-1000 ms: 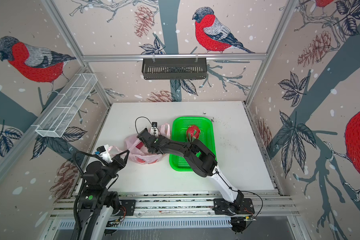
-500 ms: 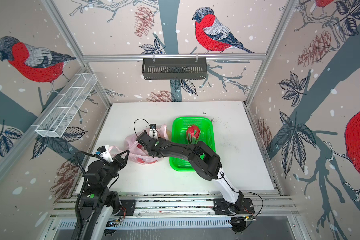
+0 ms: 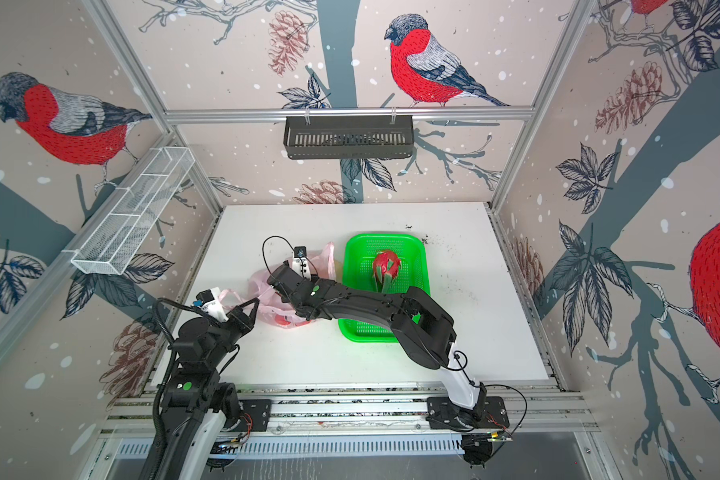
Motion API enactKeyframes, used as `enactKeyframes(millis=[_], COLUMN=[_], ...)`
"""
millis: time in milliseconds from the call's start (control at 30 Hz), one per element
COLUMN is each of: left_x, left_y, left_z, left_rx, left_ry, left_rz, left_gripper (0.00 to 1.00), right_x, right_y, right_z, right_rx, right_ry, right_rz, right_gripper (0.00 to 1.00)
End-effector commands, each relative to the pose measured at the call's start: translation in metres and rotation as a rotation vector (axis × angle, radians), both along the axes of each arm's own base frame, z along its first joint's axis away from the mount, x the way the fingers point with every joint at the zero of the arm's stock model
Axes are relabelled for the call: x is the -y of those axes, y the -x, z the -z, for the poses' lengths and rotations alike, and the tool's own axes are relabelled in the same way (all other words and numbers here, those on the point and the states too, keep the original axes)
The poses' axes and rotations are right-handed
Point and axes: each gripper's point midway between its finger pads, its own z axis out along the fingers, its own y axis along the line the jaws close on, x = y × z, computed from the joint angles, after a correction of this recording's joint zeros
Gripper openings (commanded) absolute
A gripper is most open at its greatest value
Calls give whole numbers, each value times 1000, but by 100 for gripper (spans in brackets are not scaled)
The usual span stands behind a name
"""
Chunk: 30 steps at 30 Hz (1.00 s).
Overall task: Untie the knot of the plastic bag and take out the fruit
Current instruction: 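Close the right gripper on the orange inside the pink bag, then lift the orange up out of the pink bag with the right gripper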
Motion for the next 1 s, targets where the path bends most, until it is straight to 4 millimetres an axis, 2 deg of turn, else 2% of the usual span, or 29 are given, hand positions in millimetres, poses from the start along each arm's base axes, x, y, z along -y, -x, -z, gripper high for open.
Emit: enactKeyframes(millis=[0, 433, 667, 967], left_x=[-3, -7, -7, -6], left_y=[-7, -18, -22, -22], left_z=[-20, -28, -28, -23], left_rx=[78, 102, 104, 94], left_ry=[-11, -26, -29, -31], left_rz=[-16, -38, -38, -35], left_gripper=[0, 0, 0, 0], right_x=[-1, 8, 10, 5], right_y=[7, 36, 44, 39], right_z=[-8, -18, -41, -78], right_rx=[5, 0, 31, 94], right_ry=[-6, 24, 11, -23], right_rz=[-28, -94, -114, -132], right_gripper=[29, 26, 26, 25])
